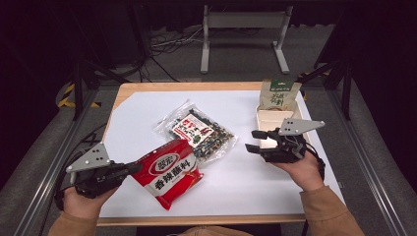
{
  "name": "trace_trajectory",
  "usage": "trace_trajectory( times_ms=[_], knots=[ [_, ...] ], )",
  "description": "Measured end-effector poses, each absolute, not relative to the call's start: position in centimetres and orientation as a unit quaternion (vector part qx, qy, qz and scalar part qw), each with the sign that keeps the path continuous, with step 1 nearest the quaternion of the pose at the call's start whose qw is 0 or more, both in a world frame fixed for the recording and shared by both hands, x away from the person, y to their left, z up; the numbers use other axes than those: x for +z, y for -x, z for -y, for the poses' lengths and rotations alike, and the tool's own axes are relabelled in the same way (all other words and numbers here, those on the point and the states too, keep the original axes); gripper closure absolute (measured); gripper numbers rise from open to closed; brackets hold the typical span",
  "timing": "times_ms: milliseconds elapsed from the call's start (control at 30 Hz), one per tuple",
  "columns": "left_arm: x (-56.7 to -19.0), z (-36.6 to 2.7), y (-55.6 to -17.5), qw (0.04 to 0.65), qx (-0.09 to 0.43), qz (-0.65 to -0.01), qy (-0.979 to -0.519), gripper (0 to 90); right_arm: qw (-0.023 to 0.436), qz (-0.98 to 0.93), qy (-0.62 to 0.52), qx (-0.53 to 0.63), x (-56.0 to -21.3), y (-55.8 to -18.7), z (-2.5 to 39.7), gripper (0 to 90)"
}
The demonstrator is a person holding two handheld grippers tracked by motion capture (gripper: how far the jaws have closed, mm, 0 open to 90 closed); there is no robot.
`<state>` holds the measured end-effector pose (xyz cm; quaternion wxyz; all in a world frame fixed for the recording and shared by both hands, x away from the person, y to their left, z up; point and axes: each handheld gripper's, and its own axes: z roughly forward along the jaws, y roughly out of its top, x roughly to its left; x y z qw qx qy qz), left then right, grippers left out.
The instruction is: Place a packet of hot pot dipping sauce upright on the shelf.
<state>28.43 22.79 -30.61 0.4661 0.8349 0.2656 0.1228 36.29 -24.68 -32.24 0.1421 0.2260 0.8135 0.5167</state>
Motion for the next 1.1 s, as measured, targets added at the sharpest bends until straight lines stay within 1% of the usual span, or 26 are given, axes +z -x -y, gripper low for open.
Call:
trace_trajectory(
  times_ms=[233, 467, 800, 867, 1100],
  knots=[
    [-29.6, -21.6, -28.2, 0.462, 0.133, -0.239, -0.844, 90.0, 0.134, -0.821, -0.199, 0.518, -32.1, -35.9, 23.6, 45.7],
    [-28.8, -20.4, -28.5, 0.461, 0.132, -0.218, -0.850, 90.0, 0.101, -0.836, -0.167, 0.513, -32.8, -35.5, 20.9, 45.2],
    [-28.1, -18.5, -28.5, 0.469, 0.126, -0.188, -0.854, 90.0, 0.071, -0.854, -0.137, 0.496, -34.1, -35.3, 18.0, 45.6],
    [-28.0, -18.2, -28.6, 0.469, 0.124, -0.184, -0.855, 90.0, 0.069, -0.856, -0.131, 0.496, -34.2, -35.2, 17.6, 47.0],
    [-28.0, -17.1, -28.8, 0.472, 0.116, -0.174, -0.856, 90.0, 0.058, -0.866, -0.110, 0.485, -34.5, -35.3, 16.4, 57.9]
  ],
)
